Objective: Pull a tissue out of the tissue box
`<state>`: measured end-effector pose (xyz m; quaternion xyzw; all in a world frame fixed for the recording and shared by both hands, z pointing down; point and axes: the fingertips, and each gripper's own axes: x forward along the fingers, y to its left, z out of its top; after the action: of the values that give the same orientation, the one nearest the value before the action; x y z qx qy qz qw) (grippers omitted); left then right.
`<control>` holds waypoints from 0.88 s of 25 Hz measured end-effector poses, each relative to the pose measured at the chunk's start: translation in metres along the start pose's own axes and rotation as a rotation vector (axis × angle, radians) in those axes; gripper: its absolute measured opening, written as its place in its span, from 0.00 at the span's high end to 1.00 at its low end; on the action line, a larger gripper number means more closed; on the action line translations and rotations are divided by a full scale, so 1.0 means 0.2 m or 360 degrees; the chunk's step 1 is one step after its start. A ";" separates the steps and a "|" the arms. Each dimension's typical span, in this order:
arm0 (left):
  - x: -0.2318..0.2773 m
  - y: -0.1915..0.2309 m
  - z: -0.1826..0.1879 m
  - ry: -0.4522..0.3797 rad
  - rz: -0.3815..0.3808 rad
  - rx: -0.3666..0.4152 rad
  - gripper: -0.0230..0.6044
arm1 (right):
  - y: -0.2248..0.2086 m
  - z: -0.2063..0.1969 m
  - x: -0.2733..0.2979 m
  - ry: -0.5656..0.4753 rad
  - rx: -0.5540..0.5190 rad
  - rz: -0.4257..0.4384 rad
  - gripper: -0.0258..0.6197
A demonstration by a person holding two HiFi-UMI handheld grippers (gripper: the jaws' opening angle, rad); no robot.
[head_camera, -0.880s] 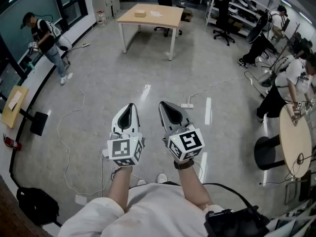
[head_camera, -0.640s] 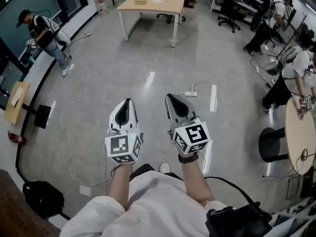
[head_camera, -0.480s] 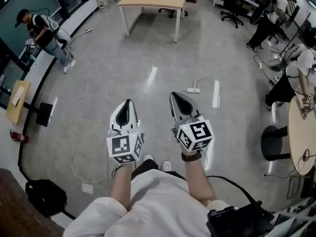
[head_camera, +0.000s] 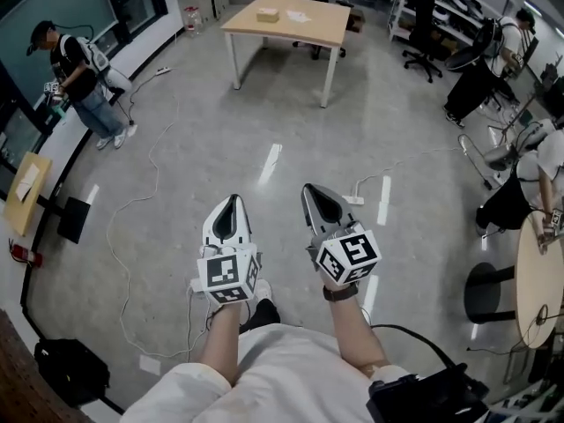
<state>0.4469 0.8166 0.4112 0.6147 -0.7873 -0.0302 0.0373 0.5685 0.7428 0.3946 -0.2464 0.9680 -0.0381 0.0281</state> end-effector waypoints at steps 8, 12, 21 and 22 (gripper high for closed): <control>0.47 0.49 0.28 -0.0192 -0.0143 -0.0021 0.96 | 0.16 0.13 0.82 -0.0067 -0.0144 0.0092 0.96; 0.68 0.62 0.34 -0.0245 -0.0174 -0.0040 0.96 | 0.18 0.11 1.07 -0.0033 -0.0211 0.0134 0.96; 1.15 0.85 0.34 -0.0254 -0.0126 -0.0036 0.96 | -0.02 0.06 1.57 -0.0019 -0.0159 0.0185 0.96; 1.23 0.91 0.34 -0.0255 -0.0120 -0.0040 0.96 | -0.04 0.05 1.65 -0.0017 -0.0153 0.0200 0.96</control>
<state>0.2060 0.6227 0.3653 0.6390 -0.7636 -0.0904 -0.0193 0.2837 0.5774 0.3727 -0.1866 0.9821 0.0116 0.0238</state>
